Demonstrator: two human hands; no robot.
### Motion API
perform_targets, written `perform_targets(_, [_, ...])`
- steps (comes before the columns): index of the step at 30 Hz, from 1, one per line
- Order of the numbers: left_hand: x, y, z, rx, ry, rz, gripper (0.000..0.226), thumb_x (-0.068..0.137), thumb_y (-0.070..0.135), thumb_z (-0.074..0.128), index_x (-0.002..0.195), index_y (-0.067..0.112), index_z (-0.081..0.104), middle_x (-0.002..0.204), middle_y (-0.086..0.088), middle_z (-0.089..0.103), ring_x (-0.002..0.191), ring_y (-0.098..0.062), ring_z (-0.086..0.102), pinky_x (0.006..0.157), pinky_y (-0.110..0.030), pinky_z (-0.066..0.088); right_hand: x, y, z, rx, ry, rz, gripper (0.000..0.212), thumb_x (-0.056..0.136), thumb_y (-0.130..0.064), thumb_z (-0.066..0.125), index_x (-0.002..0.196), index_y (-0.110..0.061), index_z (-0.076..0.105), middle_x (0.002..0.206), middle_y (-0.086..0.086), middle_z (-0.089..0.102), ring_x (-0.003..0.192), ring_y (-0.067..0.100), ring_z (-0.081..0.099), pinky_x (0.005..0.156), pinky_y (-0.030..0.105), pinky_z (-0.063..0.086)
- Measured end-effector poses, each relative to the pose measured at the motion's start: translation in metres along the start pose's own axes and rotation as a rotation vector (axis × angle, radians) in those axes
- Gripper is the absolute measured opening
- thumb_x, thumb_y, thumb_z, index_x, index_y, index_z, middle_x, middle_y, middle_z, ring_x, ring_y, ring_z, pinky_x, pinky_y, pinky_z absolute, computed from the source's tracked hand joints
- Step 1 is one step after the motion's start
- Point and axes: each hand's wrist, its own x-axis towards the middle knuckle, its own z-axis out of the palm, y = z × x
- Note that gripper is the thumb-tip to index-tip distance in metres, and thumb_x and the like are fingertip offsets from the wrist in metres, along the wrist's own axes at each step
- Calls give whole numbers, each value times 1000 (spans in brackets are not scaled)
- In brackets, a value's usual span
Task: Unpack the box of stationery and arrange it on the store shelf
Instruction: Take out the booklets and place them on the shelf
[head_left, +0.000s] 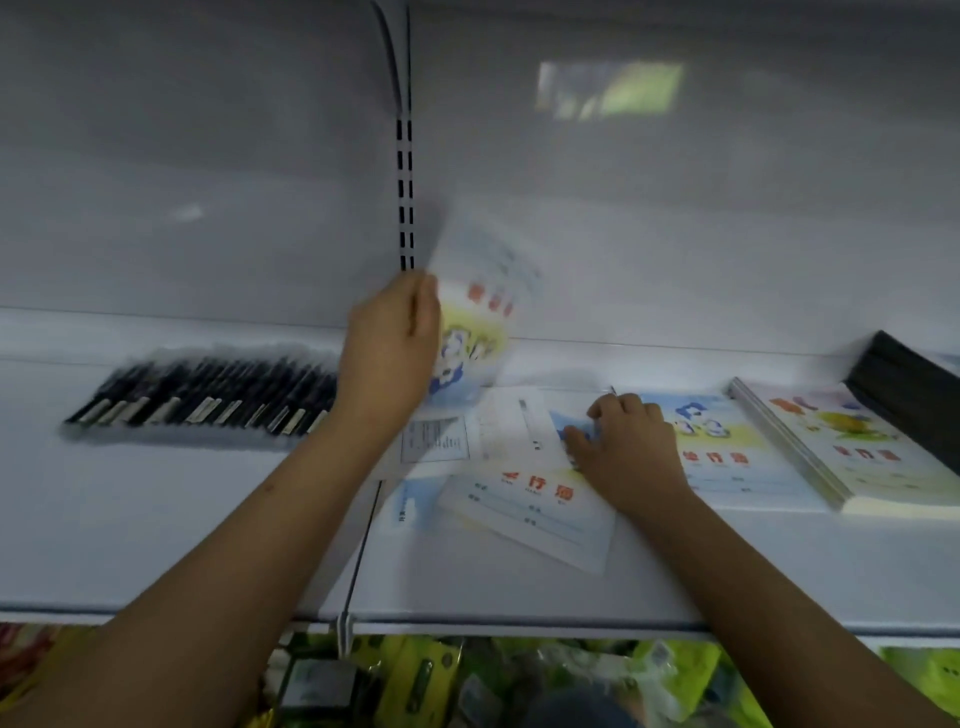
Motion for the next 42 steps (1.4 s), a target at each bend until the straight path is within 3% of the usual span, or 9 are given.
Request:
perform_targets(5, [17, 10, 1, -504, -269, -443, 32, 103, 29, 44, 87, 8, 63, 77, -2, 70, 65, -13, 64, 58, -23, 51, 3, 6, -1, 96, 14, 23, 20, 87, -29, 63, 98, -19, 50, 102, 2, 55, 99, 23, 52, 80, 35, 42])
perform_targets(14, [-28, -25, 47, -380, -666, -527, 20, 96, 32, 58, 96, 17, 70, 97, -11, 74, 94, -36, 70, 87, -54, 56, -2, 5, -21, 925, 13, 286, 47, 103, -43, 32, 85, -21, 70, 81, -5, 72, 81, 13, 67, 72, 29, 51])
perform_targets(17, [-20, -13, 48, -511, -698, -541, 21, 102, 28, 52, 111, 15, 66, 101, -1, 75, 93, -20, 72, 84, -39, 58, 2, 7, -21, 835, 73, 271, 18, 97, -36, 53, 97, -20, 60, 82, -6, 68, 78, 9, 63, 67, 26, 49])
perform_targets(24, [-23, -35, 24, 462, -1267, -38, 100, 74, 85, 45, 155, 43, 5, 164, 11, -6, 151, -14, -9, 123, -43, 0, -1, 15, -24, 728, 462, 338, 18, 98, -14, 44, 115, -12, 48, 81, 4, 60, 74, 24, 60, 67, 37, 50])
perform_targets(27, [-31, -32, 24, 511, -1147, 132, 71, 90, 72, 41, 152, 41, 27, 162, 5, 20, 149, -19, 20, 121, -37, 18, -2, 15, -26, 754, 508, 362, 19, 98, -11, 43, 116, -10, 49, 79, 4, 59, 65, 16, 55, 59, 26, 42])
perform_targets(29, [-27, -26, 29, 640, -944, 477, 43, 100, 56, 32, 119, 28, 60, 122, 3, 63, 106, -20, 61, 90, -35, 47, -2, 17, -29, 855, 546, 425, 18, 98, -11, 44, 115, -13, 50, 74, 1, 55, 63, 11, 52, 54, 11, 38])
perform_targets(31, [-18, -22, 32, 639, -790, 557, 38, 105, 39, 31, 85, 17, 54, 73, 3, 58, 63, -16, 53, 64, -32, 42, -3, 18, -33, 1047, 567, 498, 18, 98, -13, 45, 114, -18, 51, 78, 0, 58, 70, 15, 56, 64, 15, 44])
perform_targets(36, [14, -6, 29, -45, -381, -31, 40, 105, 26, 41, 67, 15, 39, 60, 4, 39, 49, -3, 32, 51, -25, 26, -5, 17, -43, 1447, 420, 606, 12, 99, -16, 47, 108, -23, 51, 85, -9, 64, 73, 9, 65, 56, 20, 52])
perform_targets(42, [10, 22, 35, -598, -171, -667, 28, 101, 35, 47, 81, 17, 53, 78, -1, 56, 73, -12, 57, 70, -20, 48, -8, 7, -39, 1345, 205, 459, 15, 100, -24, 49, 111, -20, 57, 99, 4, 72, 87, 22, 72, 80, 45, 59])
